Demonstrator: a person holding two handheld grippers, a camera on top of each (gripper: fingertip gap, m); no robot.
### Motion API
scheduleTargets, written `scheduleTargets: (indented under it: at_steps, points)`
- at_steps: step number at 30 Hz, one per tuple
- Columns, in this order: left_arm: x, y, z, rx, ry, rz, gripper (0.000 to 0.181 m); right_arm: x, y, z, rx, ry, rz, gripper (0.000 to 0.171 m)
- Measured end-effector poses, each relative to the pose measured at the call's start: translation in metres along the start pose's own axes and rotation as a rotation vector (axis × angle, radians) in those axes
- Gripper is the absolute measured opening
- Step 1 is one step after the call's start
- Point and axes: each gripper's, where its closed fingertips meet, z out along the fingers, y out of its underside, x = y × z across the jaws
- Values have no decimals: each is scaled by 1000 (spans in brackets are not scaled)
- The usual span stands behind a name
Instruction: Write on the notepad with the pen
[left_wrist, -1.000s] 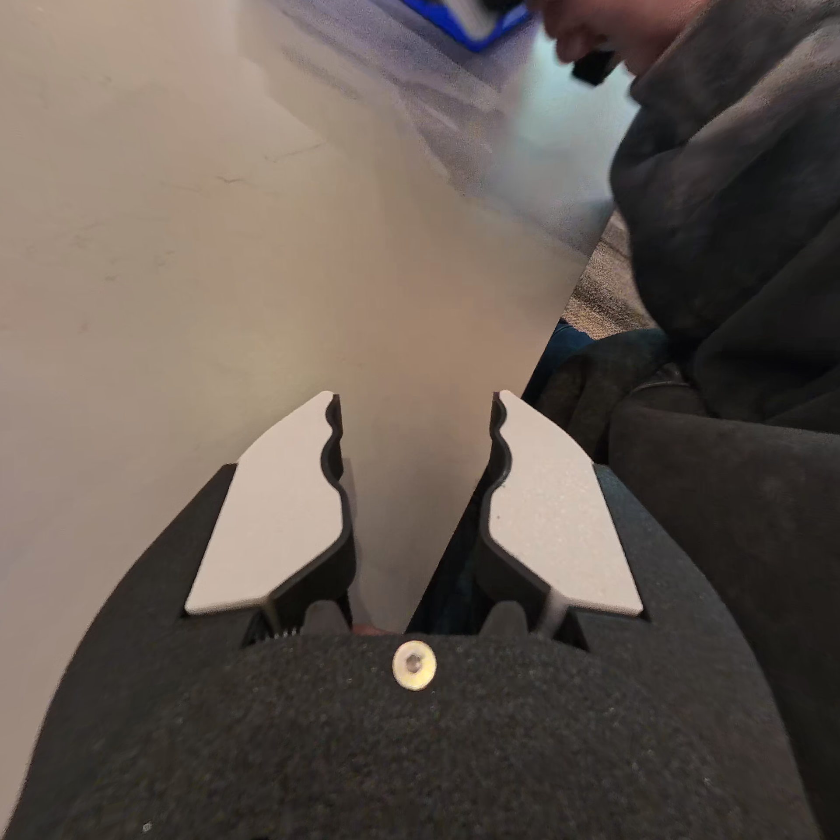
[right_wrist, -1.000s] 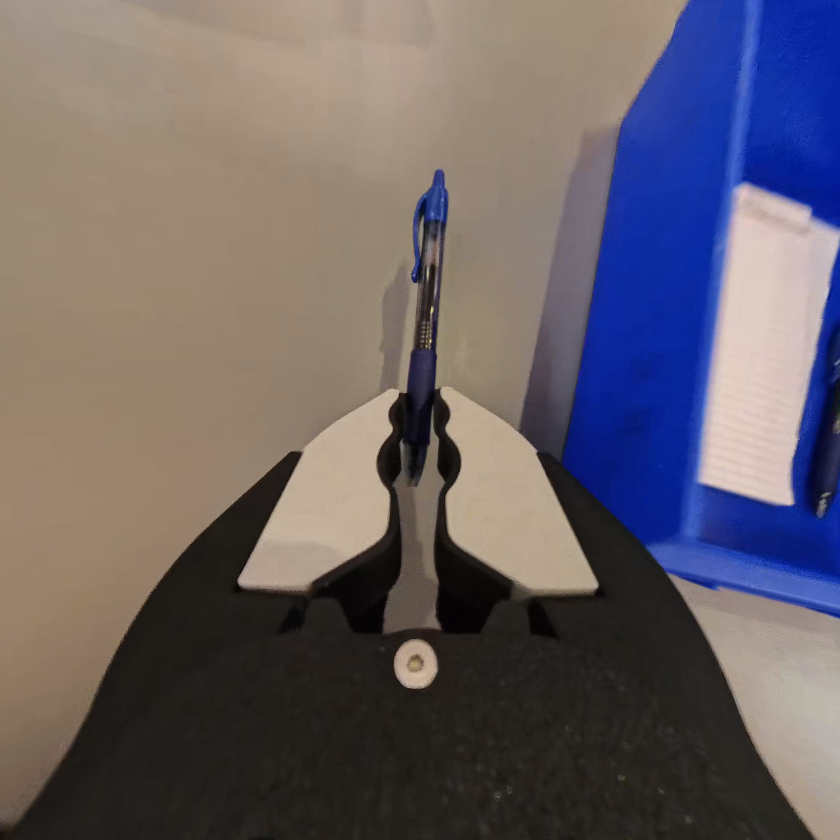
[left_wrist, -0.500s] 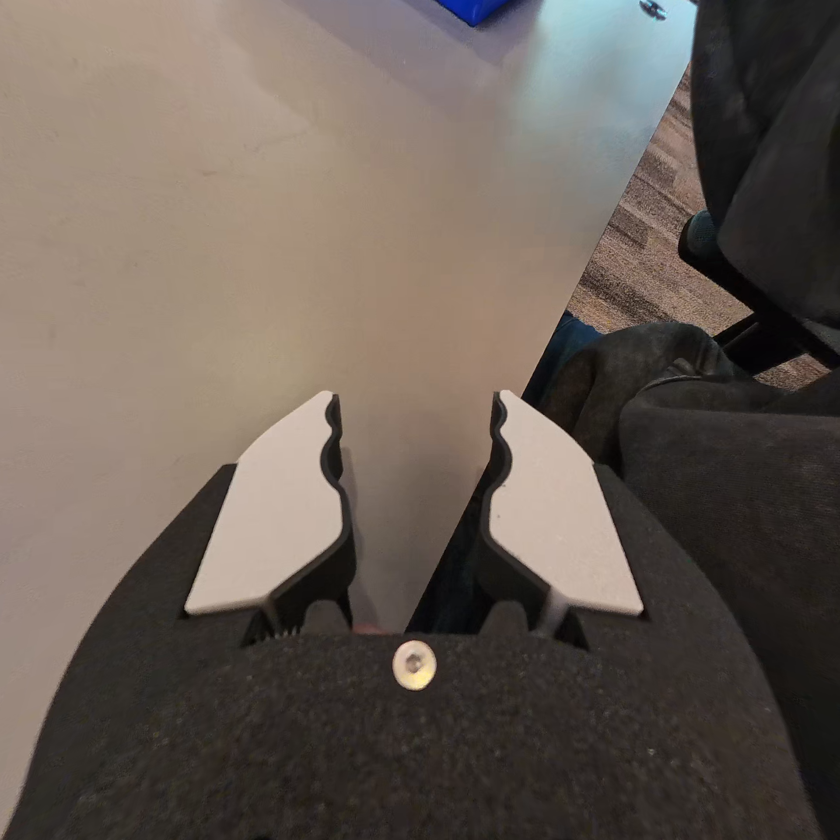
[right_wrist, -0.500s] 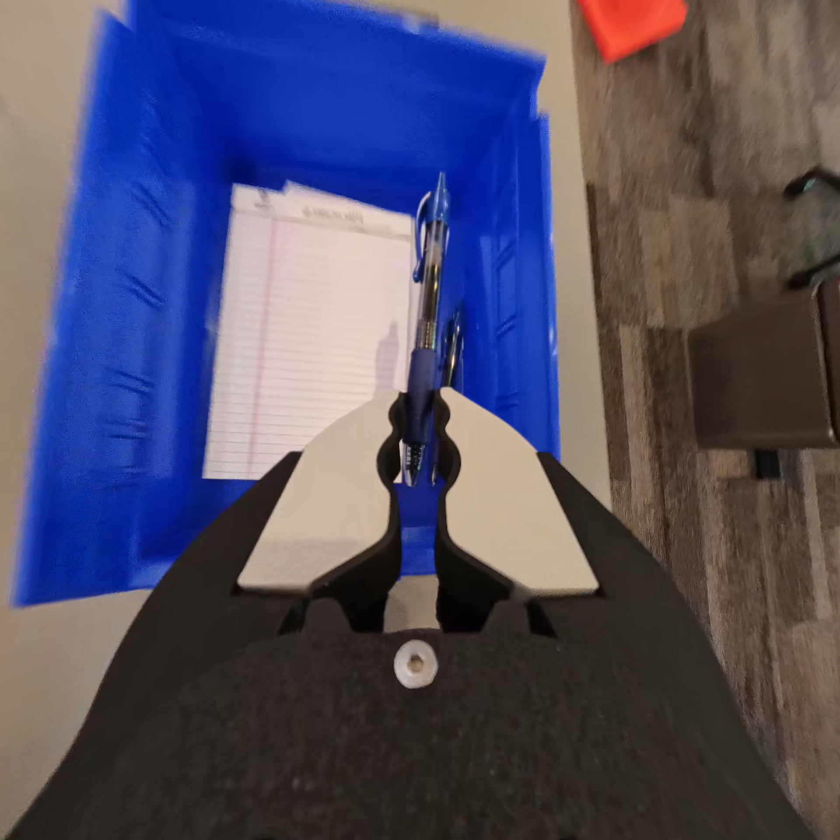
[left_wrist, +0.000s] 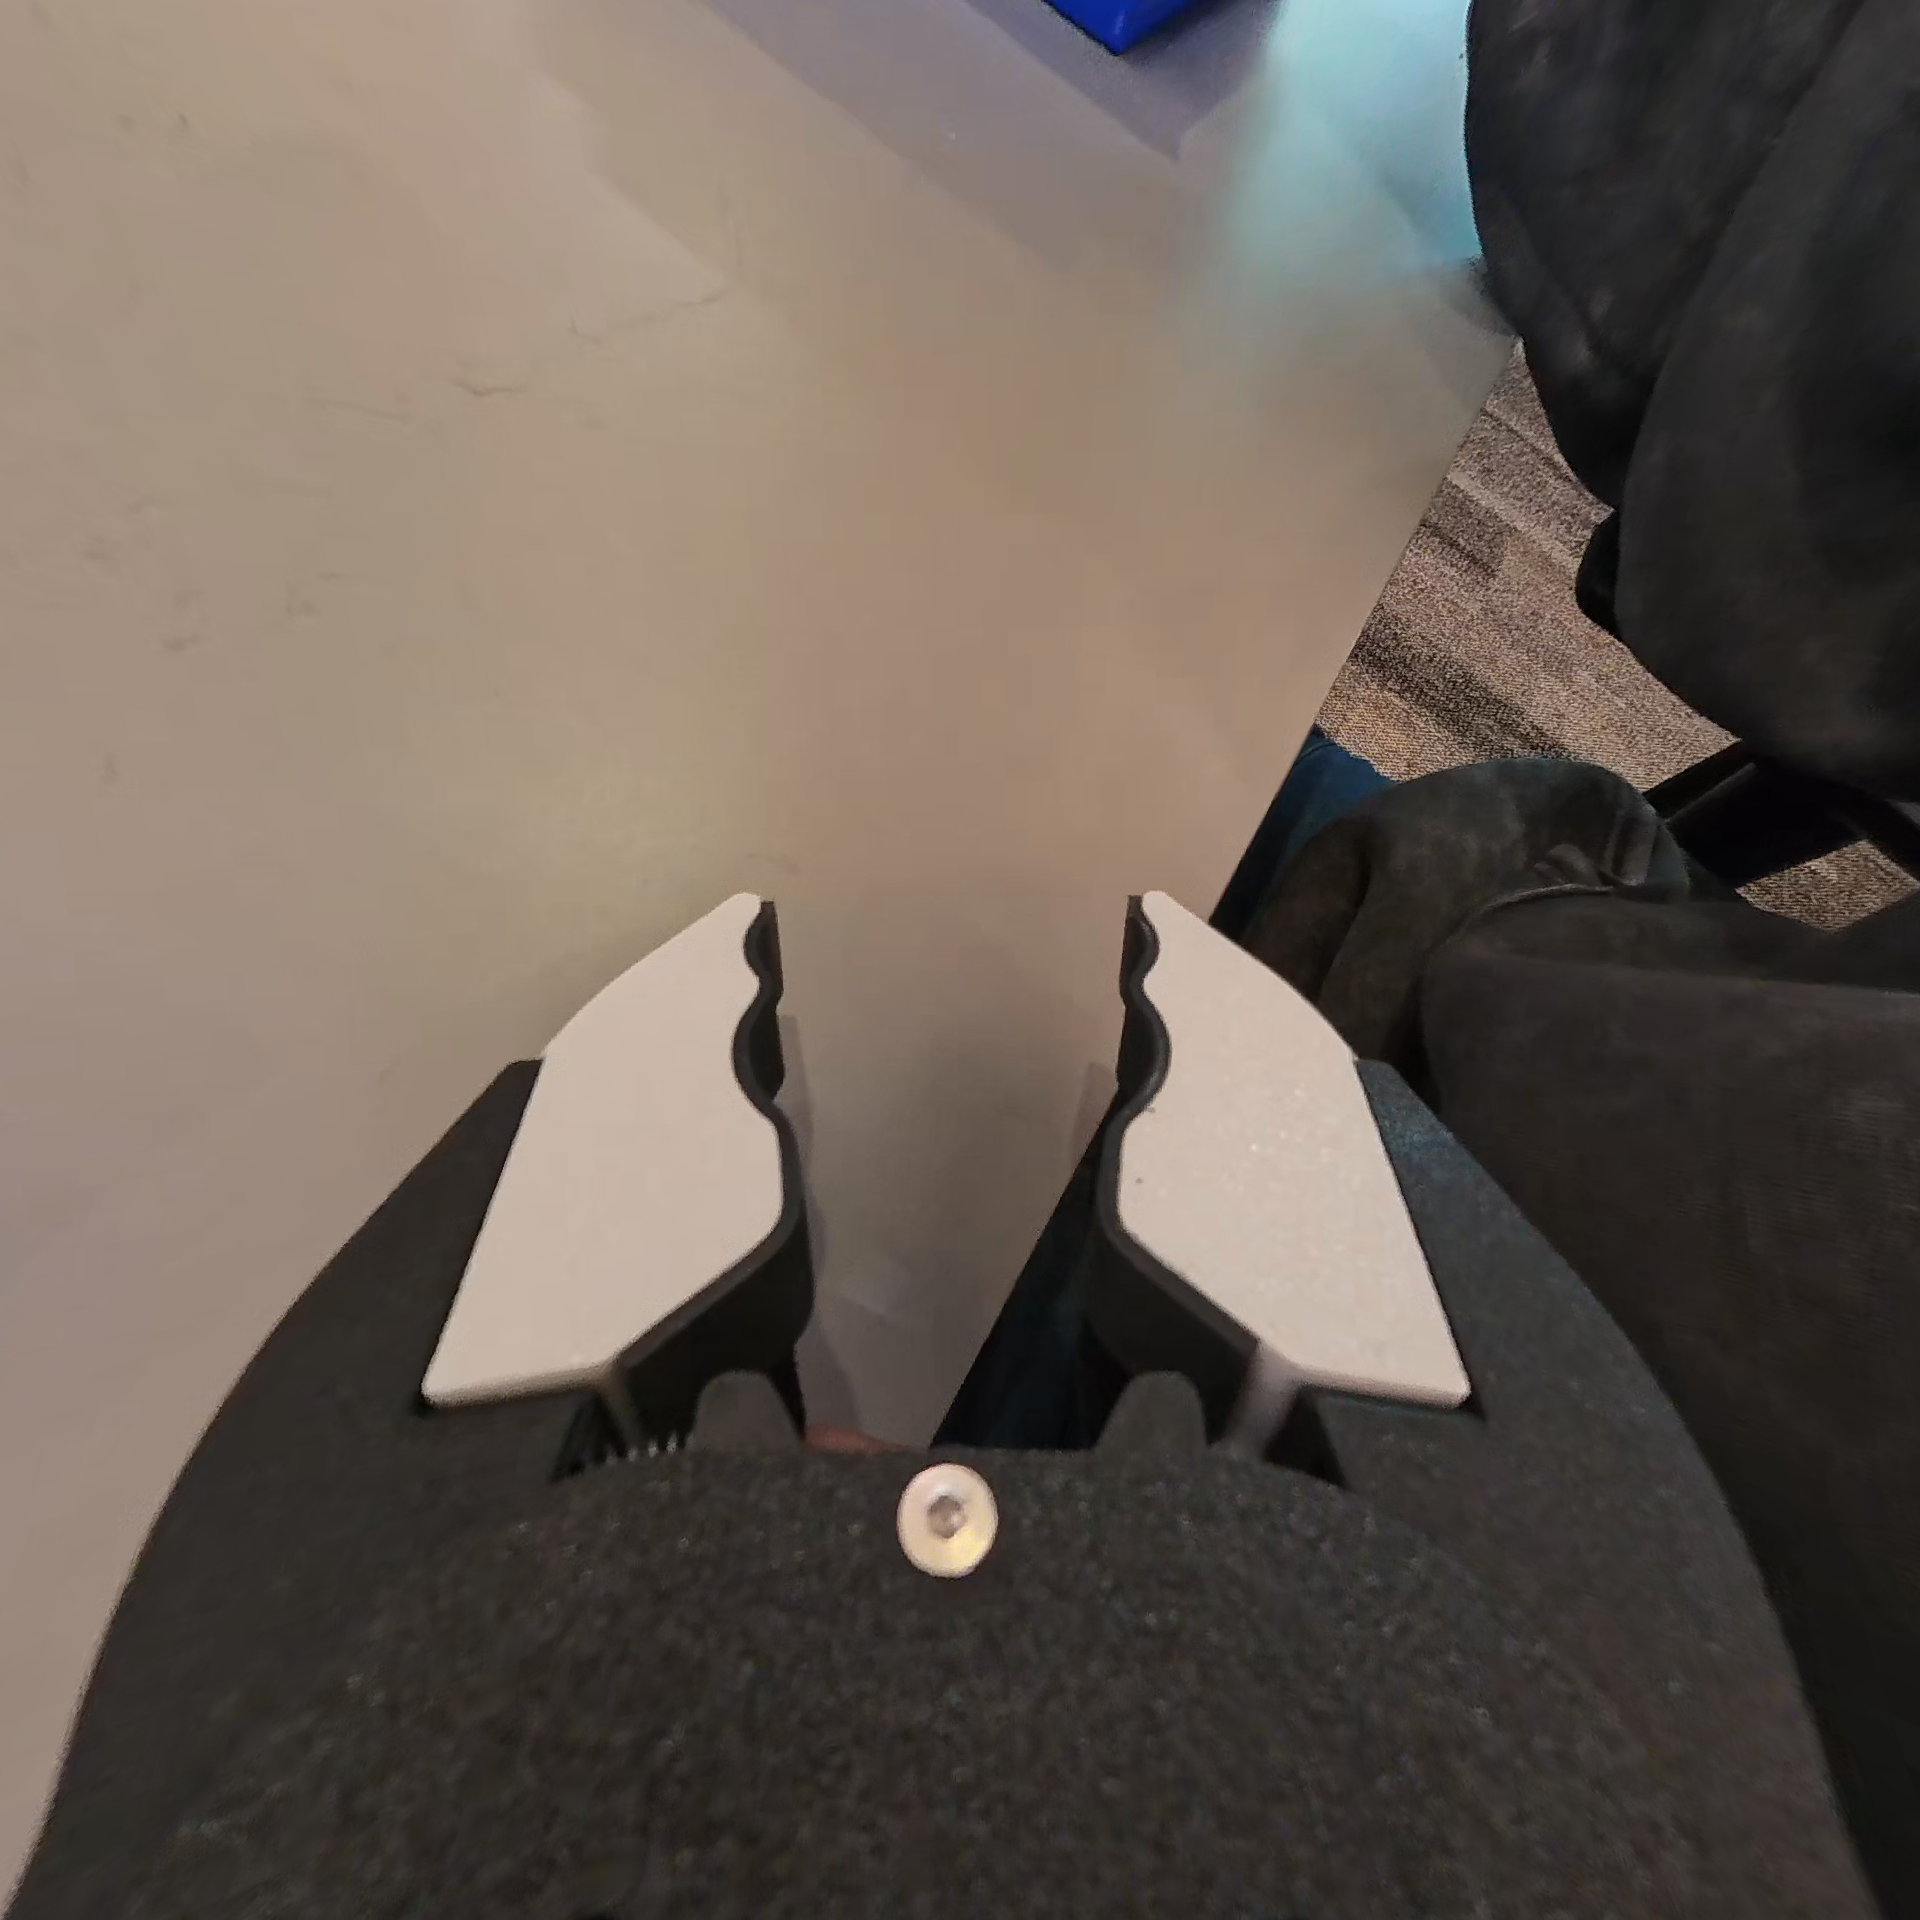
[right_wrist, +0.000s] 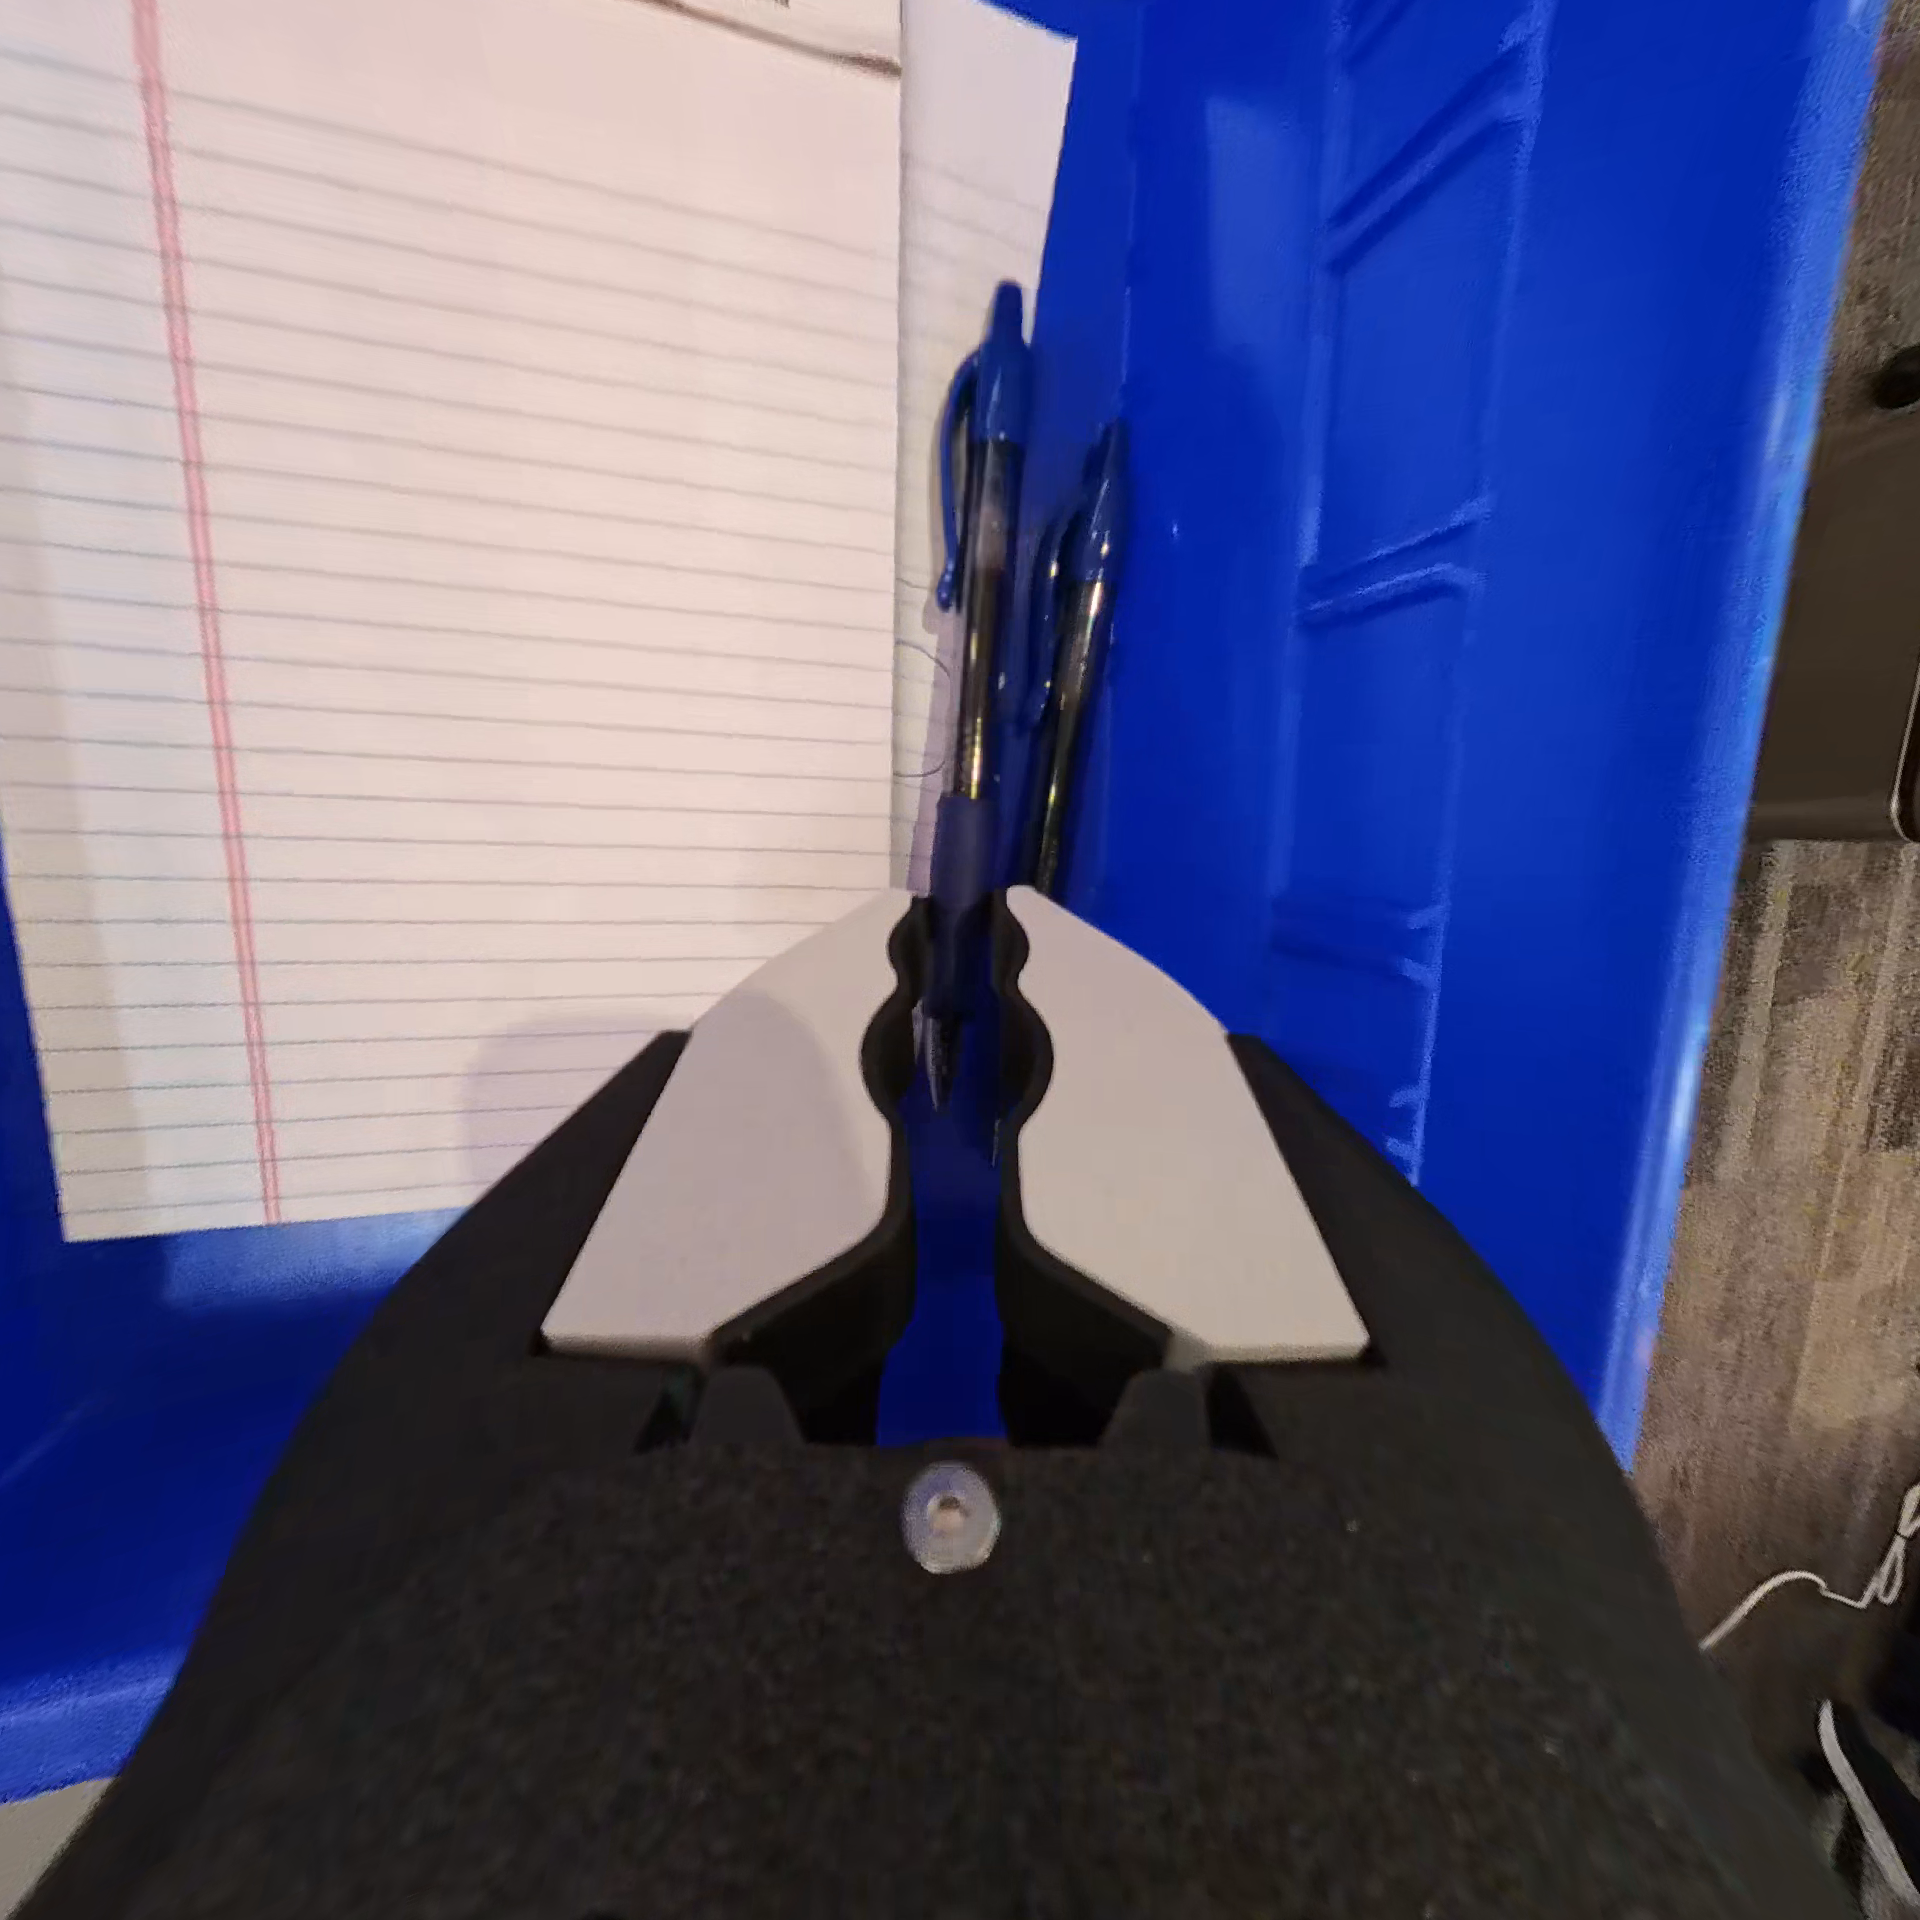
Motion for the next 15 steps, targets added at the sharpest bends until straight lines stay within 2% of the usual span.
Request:
scheduleTargets:
  at_steps: [4, 6, 8, 11, 15]
  points:
    - [-4, 0, 0, 1, -10, -8, 62, 3, 1, 3, 9, 11, 6, 13]
    - [-5, -1, 0, 3, -16, -12, 62, 2, 0, 1, 26, 6, 8, 25]
    - [-7, -2, -1, 4, -21, -13, 62, 3, -3, -6, 68, 8, 15, 29]
    - [-8, -3, -1, 5, -35, -9, 63, -6, -16, -35, 226, -24, 18, 33]
    - [-10, -6, -1, 12, -55, -3, 63, -40, -31, -93, 523, -190, 23, 36]
